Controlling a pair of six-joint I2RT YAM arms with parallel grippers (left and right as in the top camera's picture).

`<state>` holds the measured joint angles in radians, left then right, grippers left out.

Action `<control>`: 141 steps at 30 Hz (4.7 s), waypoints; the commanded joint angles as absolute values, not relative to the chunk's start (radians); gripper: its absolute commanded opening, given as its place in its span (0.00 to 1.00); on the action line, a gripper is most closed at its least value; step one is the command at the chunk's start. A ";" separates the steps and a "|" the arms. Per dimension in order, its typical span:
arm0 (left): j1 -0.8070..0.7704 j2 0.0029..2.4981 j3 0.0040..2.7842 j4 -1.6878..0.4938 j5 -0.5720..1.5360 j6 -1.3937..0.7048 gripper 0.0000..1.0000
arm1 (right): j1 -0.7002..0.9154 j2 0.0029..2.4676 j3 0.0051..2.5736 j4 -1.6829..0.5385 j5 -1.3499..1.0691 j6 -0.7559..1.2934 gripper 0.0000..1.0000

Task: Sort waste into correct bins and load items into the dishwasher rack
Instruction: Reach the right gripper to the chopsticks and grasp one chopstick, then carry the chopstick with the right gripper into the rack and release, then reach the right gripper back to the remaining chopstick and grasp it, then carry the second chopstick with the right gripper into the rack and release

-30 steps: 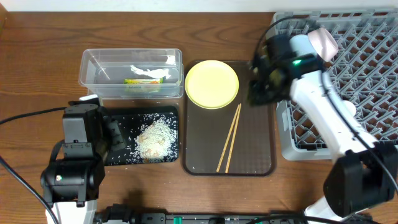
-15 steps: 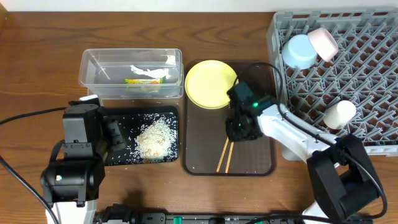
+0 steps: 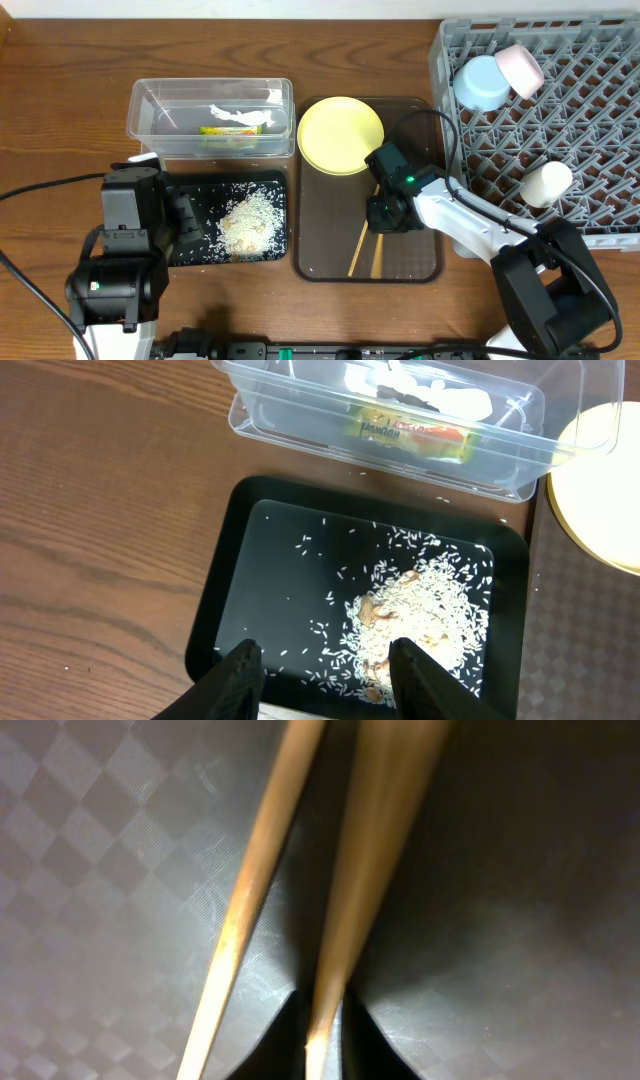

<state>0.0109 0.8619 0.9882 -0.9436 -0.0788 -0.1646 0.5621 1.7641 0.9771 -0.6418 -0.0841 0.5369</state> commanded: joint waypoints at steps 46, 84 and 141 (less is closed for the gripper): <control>0.008 0.862 0.985 -0.950 -0.087 -0.190 0.45 | 0.048 1.772 1.431 -1.021 0.018 0.022 0.34; 0.008 0.862 0.985 -0.953 -0.087 -0.197 0.45 | 0.696 1.753 0.995 -0.632 0.055 0.584 0.35; 0.008 0.862 0.985 -0.957 -0.087 -0.197 0.45 | 0.414 1.572 1.102 -0.844 0.022 0.441 0.01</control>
<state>0.0109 0.8619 0.9882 -0.9546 -0.0788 -0.1867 0.4942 1.6726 1.0435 -0.8120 0.0010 0.5449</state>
